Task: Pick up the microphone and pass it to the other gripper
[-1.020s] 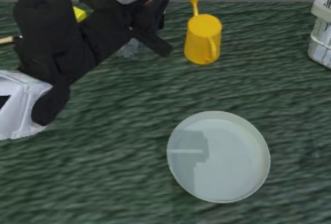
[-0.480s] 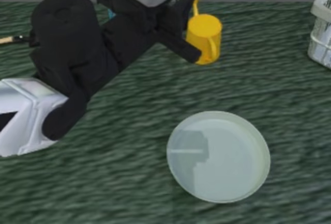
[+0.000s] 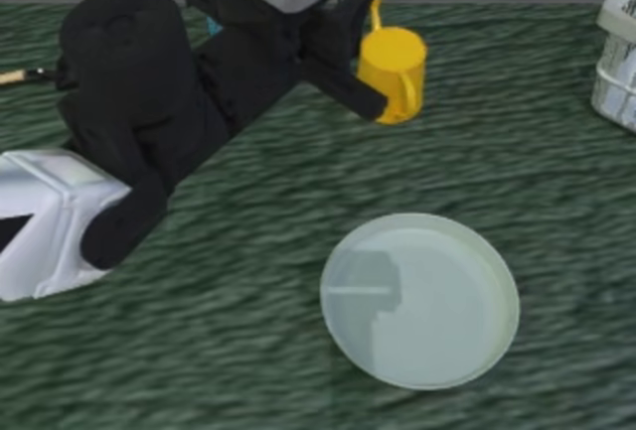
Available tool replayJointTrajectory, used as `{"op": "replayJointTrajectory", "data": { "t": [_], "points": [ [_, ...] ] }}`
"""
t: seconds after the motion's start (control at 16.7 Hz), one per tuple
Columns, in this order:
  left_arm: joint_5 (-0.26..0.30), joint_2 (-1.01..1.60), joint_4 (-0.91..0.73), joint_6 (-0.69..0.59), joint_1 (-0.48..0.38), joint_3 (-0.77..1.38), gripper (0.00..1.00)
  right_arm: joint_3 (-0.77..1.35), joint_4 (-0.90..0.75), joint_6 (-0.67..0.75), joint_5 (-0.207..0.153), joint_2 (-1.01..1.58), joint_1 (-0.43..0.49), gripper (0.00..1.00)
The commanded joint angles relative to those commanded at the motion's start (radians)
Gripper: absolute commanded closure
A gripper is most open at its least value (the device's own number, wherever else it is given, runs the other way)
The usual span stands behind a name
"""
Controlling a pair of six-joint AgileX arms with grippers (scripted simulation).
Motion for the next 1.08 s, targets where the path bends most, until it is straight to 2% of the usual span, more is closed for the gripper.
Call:
{"op": "replayJointTrajectory", "data": {
  "t": [0.12, 0.3, 0.48, 0.84, 1.08],
  "points": [
    [0.000, 0.000, 0.000, 0.000, 0.000, 0.000, 1.00, 0.028, 0.012, -0.002, -0.027, 0.033, 0.011, 0.00],
    [0.000, 0.000, 0.000, 0.000, 0.000, 0.000, 1.00, 0.127, 0.053, -0.005, -0.119, 0.162, 0.048, 0.00],
    [0.000, 0.000, 0.000, 0.000, 0.000, 0.000, 1.00, 0.275, 0.118, -0.006, -0.251, 0.381, 0.101, 0.00],
    [0.000, 0.000, 0.000, 0.000, 0.000, 0.000, 1.00, 0.618, 0.276, -0.005, -0.542, 0.914, 0.218, 0.00],
    [0.000, 0.000, 0.000, 0.000, 0.000, 0.000, 1.00, 0.799, 0.358, -0.006, -0.698, 1.187, 0.280, 0.00]
  ]
}}
